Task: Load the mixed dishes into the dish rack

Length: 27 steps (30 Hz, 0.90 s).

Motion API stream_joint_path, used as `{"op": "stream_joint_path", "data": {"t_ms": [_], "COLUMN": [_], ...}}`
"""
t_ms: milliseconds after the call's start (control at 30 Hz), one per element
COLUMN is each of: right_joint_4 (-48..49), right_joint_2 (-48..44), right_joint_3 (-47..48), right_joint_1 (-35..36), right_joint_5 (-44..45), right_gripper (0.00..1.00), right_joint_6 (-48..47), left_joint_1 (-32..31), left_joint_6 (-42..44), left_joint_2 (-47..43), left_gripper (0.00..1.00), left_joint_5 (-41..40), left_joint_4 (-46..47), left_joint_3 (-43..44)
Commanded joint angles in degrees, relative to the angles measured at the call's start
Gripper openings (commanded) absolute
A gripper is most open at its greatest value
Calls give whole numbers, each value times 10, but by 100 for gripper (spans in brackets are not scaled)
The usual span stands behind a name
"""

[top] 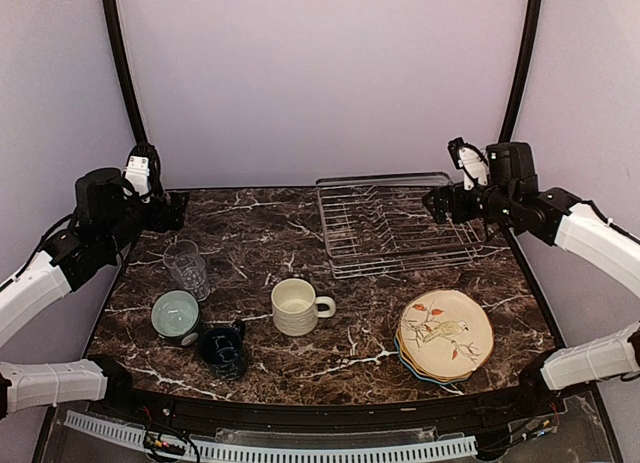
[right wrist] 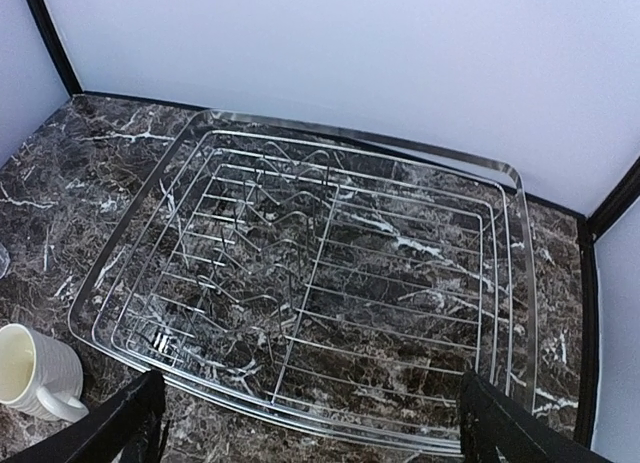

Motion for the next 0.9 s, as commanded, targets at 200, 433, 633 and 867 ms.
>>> {"op": "stream_joint_path", "data": {"t_ms": [200,433,633,867], "right_joint_4": [-123,-124,-111,-82], "right_joint_2": [38,22,37,51], "right_joint_3": [46,11,-9,-15], "right_joint_1": [31,113,138,144], "right_joint_5": [-34,-62,-66,-80], "right_gripper": [99,99,99,99], "right_joint_6": [13,-10,-2,12], "left_joint_1": [3,-1,-67,-173], "left_joint_6": [31,70,96,106], "left_joint_2": [31,74,91,196], "left_gripper": [99,94,97,89], "left_joint_5": [20,143,231,214], "left_joint_4": [-57,-165,-215,-269], "left_joint_3": [27,77,85,139]}}
